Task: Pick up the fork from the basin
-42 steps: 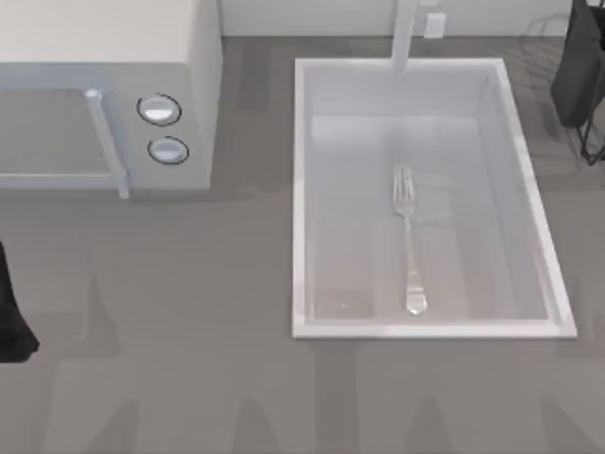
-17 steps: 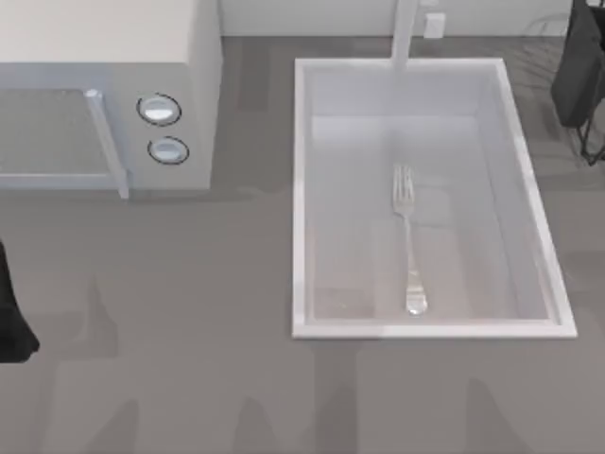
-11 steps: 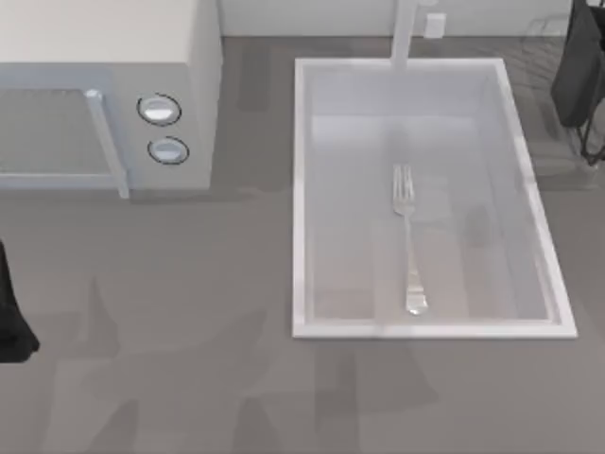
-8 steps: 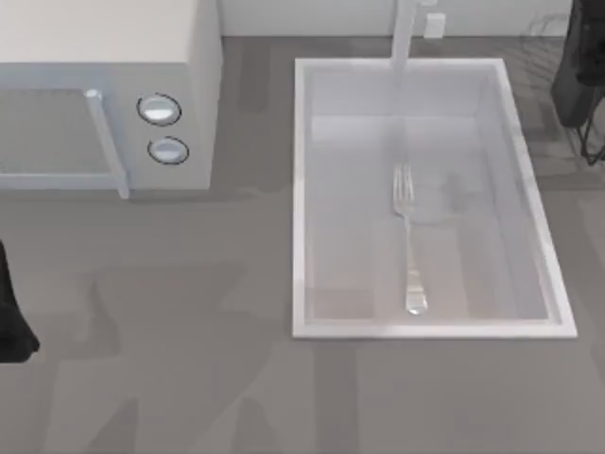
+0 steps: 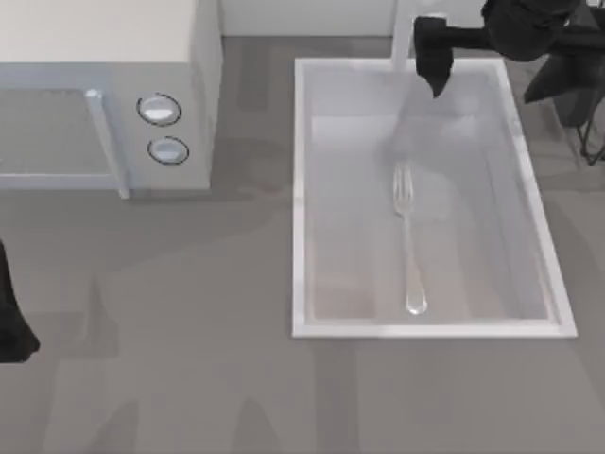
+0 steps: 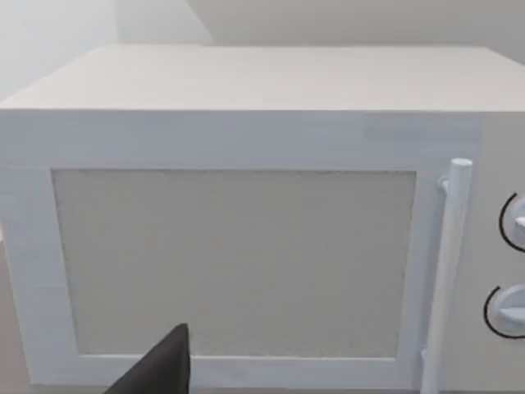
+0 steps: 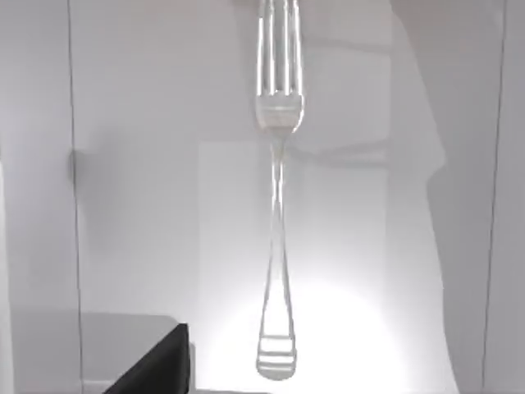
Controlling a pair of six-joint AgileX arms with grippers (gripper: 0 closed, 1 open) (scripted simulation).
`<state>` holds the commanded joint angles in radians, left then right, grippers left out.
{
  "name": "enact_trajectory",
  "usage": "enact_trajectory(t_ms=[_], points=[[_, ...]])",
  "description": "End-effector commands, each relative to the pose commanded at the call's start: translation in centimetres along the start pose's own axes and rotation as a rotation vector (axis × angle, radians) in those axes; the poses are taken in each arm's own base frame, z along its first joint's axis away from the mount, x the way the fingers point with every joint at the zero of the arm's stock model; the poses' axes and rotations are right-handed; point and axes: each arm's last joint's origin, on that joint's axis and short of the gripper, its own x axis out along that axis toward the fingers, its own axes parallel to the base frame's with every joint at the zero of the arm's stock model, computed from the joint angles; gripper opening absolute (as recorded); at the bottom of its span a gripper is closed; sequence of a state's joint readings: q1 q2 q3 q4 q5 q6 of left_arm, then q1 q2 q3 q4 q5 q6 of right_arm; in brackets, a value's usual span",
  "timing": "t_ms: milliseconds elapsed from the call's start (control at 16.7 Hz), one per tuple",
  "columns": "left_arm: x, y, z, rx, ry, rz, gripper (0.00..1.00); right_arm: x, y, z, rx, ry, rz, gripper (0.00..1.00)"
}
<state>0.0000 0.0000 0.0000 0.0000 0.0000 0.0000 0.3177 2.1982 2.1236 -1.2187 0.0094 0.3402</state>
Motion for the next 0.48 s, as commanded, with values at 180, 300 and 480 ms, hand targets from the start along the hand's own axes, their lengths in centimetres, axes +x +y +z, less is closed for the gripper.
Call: enact_trajectory(t_ms=[180,300,480], points=[[0.0,0.0,0.0,0.0,0.0,0.0,1.0,5.2,2.3,1.1,0.001,0.13,-0.038,1.0],[0.0,0.0,0.0,0.0,0.0,0.0,1.0,8.0,3.3,1.2,0.0,0.194,-0.06,1.0],[0.0,0.0,0.0,0.0,0.0,0.0,1.0,10.7,4.2,0.9,0.0,0.254,-0.082,1.0]])
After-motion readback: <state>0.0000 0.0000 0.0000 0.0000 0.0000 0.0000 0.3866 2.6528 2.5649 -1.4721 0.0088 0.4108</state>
